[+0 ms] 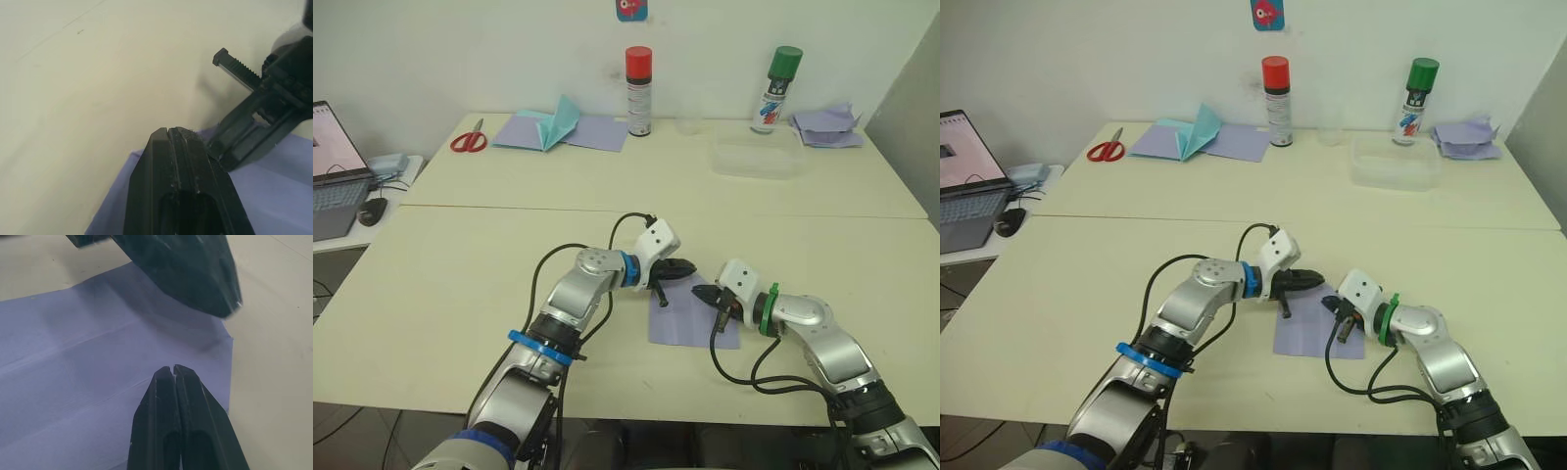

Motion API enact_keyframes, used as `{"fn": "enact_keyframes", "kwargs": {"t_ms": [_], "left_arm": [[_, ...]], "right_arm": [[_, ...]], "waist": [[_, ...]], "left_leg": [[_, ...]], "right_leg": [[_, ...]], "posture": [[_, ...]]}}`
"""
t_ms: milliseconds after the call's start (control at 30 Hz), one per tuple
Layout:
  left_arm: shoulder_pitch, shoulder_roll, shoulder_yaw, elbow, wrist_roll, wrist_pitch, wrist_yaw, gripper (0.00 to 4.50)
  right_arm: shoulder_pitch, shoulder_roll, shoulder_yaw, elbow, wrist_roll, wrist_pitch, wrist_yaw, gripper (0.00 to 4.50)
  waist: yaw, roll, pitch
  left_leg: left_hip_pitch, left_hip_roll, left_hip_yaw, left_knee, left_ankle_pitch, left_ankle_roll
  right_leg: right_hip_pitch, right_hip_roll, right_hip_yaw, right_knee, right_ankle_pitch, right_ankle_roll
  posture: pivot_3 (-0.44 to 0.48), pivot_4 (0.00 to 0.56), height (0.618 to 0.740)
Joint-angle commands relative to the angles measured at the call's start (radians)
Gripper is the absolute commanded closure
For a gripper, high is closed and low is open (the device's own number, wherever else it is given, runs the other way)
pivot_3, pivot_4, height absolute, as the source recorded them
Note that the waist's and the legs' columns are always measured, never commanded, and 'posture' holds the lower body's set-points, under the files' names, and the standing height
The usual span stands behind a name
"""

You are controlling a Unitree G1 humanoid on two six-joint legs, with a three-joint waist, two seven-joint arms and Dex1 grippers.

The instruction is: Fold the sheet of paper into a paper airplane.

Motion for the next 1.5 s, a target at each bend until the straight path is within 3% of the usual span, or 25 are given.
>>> {"fn": "enact_keyframes", "kwargs": {"t_ms": [33, 367, 467, 667, 800, 900, 1067, 1100, 1300, 1500], "left_arm": [[-0.042, -0.016, -0.025, 0.063, 0.034, -0.052, -0.010, 4.50], [-0.061, -0.046, -0.085, 0.231, 0.140, -0.154, -0.004, 4.50], [-0.060, -0.047, -0.094, 0.251, 0.163, -0.166, 0.004, 4.50], [-0.052, -0.043, -0.108, 0.269, 0.199, -0.184, 0.012, 4.50], [-0.052, -0.043, -0.103, 0.286, 0.210, -0.198, 0.015, 4.50], [-0.047, -0.044, -0.104, 0.295, 0.216, -0.210, 0.013, 4.50], [-0.042, -0.044, -0.109, 0.304, 0.222, -0.221, 0.010, 4.50], [-0.043, -0.044, -0.110, 0.308, 0.224, -0.225, 0.010, 4.50], [-0.049, -0.045, -0.110, 0.332, 0.233, -0.241, 0.010, 4.50], [-0.048, -0.044, -0.107, 0.342, 0.240, -0.249, 0.009, 4.50]], "right_arm": [[0.007, -0.006, 0.001, 0.020, -0.020, 0.014, -0.013, 4.45], [0.028, 0.009, -0.009, -0.025, 0.011, 0.029, -0.014, 4.45], [0.028, 0.006, -0.018, -0.044, 0.019, 0.040, -0.014, 3.86], [0.073, -0.063, -0.086, -0.212, 0.133, 0.154, 0.053, 1.79], [0.082, -0.068, -0.168, -0.288, 0.219, 0.257, 0.025, 1.79], [0.063, -0.023, -0.203, -0.239, 0.220, 0.279, -0.049, 2.46], [0.054, 0.011, -0.162, -0.150, 0.169, 0.272, -0.111, 4.29], [0.057, 0.010, -0.147, -0.137, 0.156, 0.267, -0.114, 4.48], [0.090, -0.002, -0.109, -0.115, 0.119, 0.277, -0.124, 4.48], [0.177, -0.060, -0.153, -0.175, 0.140, 0.312, -0.120, 4.48]], "waist": [[0.000, 0.000, 0.000], [0.000, 0.000, 0.000], [0.000, 0.000, 0.000], [0.003, 0.000, 0.000], [0.002, 0.000, 0.000], [0.003, -0.001, 0.000], [0.003, 0.000, 0.000], [0.003, 0.000, 0.000], [0.003, -0.001, -0.001], [0.005, -0.003, -0.004]], "left_leg": [[0.000, 0.000, 0.000, 0.000, 0.000, 0.000], [0.000, 0.000, 0.000, 0.000, 0.000, 0.000], [0.000, 0.000, 0.000, 0.000, 0.000, 0.000], [0.000, -0.001, 0.000, 0.000, 0.000, 0.000], [0.000, 0.000, 0.000, 0.000, -0.002, 0.003], [0.000, 0.000, -0.001, 0.000, -0.002, 0.003], [0.000, -0.001, -0.001, 0.000, -0.002, 0.003], [0.000, -0.001, 0.000, 0.000, -0.002, 0.003], [0.001, 0.000, 0.000, 0.000, -0.002, 0.003], [0.002, -0.001, -0.001, 0.001, -0.002, 0.004]], "right_leg": [[0.000, 0.000, 0.000, 0.000, 0.000, 0.000], [0.000, 0.000, 0.000, 0.000, 0.000, 0.001], [0.000, 0.000, 0.000, 0.000, 0.000, 0.000], [0.001, 0.000, 0.000, -0.001, 0.000, 0.001], [0.001, 0.000, 0.000, 0.000, -0.002, 0.003], [0.001, 0.000, -0.001, 0.000, -0.002, 0.004], [0.001, 0.000, 0.000, 0.000, -0.001, 0.004], [0.001, 0.000, 0.000, 0.000, 0.001, 0.000], [0.002, 0.000, 0.000, 0.000, -0.002, 0.004], [0.003, 0.000, -0.001, -0.001, -0.002, 0.005]], "posture": [[0.000, 0.150, 0.740], [0.000, 0.150, 0.740], [0.000, 0.150, 0.740], [0.000, 0.150, 0.740], [0.000, 0.150, 0.740], [0.000, 0.150, 0.740], [0.000, 0.150, 0.740], [0.000, 0.150, 0.740], [0.000, 0.150, 0.740], [0.000, 0.150, 0.740]]}}
